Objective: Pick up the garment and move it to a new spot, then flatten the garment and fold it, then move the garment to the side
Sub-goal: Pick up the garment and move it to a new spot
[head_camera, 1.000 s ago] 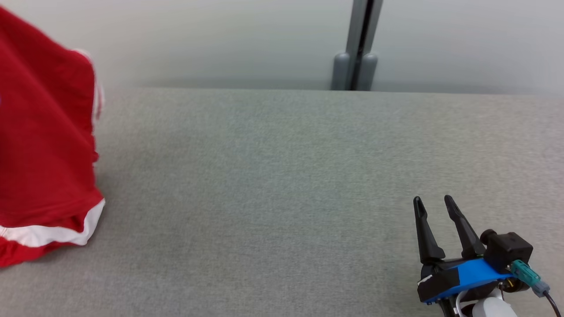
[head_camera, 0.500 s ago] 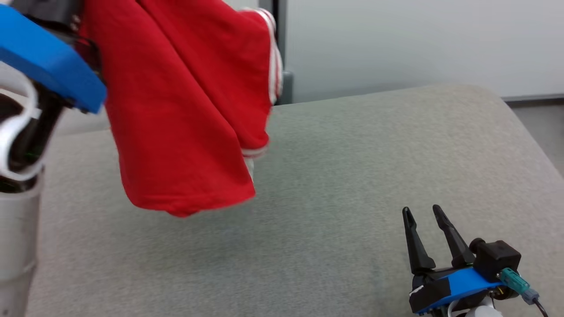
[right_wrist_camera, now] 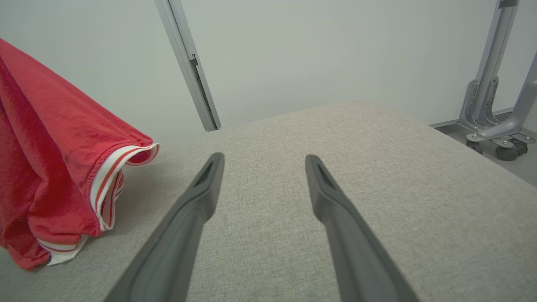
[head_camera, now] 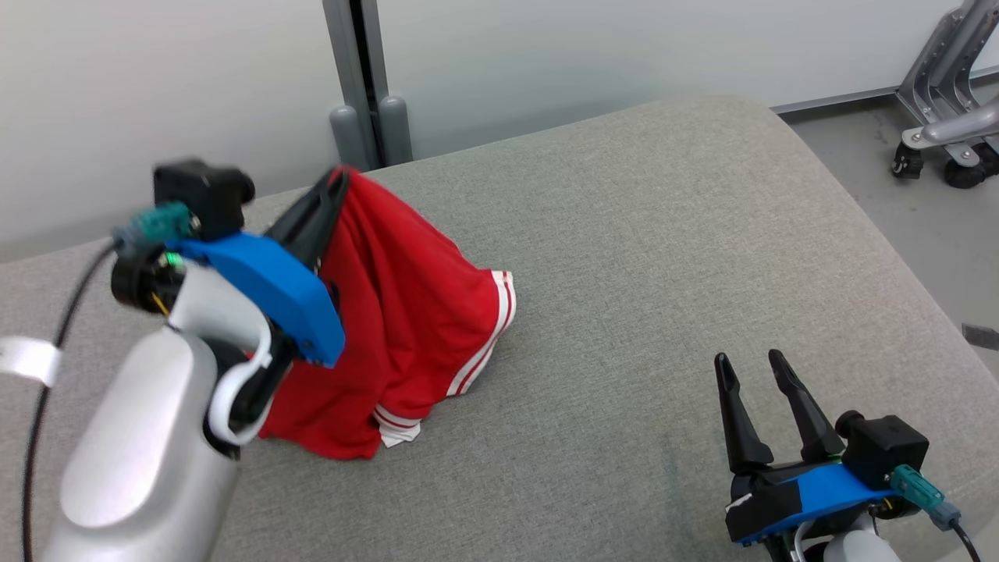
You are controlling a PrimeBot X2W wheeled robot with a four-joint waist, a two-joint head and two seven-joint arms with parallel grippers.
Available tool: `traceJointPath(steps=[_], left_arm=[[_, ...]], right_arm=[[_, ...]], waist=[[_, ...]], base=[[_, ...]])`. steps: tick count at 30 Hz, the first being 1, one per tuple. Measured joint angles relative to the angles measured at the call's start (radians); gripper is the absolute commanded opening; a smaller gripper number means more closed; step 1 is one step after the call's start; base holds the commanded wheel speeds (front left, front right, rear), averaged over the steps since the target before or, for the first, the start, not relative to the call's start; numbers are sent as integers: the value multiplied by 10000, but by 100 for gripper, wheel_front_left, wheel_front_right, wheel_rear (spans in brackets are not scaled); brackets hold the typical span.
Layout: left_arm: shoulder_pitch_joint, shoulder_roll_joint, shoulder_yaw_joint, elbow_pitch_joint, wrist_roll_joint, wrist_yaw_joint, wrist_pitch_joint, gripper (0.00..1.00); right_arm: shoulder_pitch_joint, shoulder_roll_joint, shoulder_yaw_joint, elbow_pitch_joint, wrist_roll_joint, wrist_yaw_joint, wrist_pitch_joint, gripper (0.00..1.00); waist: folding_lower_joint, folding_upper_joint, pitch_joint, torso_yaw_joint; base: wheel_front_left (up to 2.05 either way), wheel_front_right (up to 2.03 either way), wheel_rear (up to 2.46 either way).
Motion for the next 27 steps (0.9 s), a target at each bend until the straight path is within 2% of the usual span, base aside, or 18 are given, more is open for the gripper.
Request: traceJointPath(steps=[4,5,6,7,13,17,21,27], left_arm=[[615,-203,-320,1267,485,40,-1005,0],[710,-240,-454,1557,796,102,-1312,44],[808,-360,-585,1910,918,169,-1588,77],[942,-554,-621,2238,934,245,-1839,100],[1314,-1513,-577,3570,882,621,-3519,100],[1363,-1764,-443,3781,821,637,-4435,100],[1641,-1730,-25,3494,713,817,-5359,100],[2593,-1429,562,2663,834,1080,-5789,100]], right_arm=[[-35,2,-38,13,81,0,-12,100],[-35,2,-73,19,81,0,-12,100],[-38,0,-138,17,79,0,-15,100],[-41,2,-182,19,79,0,-15,100],[-71,4,-309,50,8,0,-25,100],[-59,2,-412,-13,-159,0,-25,100],[12,6,-514,-107,-257,0,2,100],[109,2,-815,-255,-428,0,198,100]], waist=[[0,0,134,-85],[0,0,155,-64],[0,0,168,-28],[0,0,179,13],[0,0,78,506],[-1,0,-54,998],[0,0,-182,1491],[-1,0,-381,2151]], base=[[0,0,0],[0,0,0],[0,0,0],[0,0,0],[0,0,0],[0,0,0],[0,0,0],[0,0,0]])
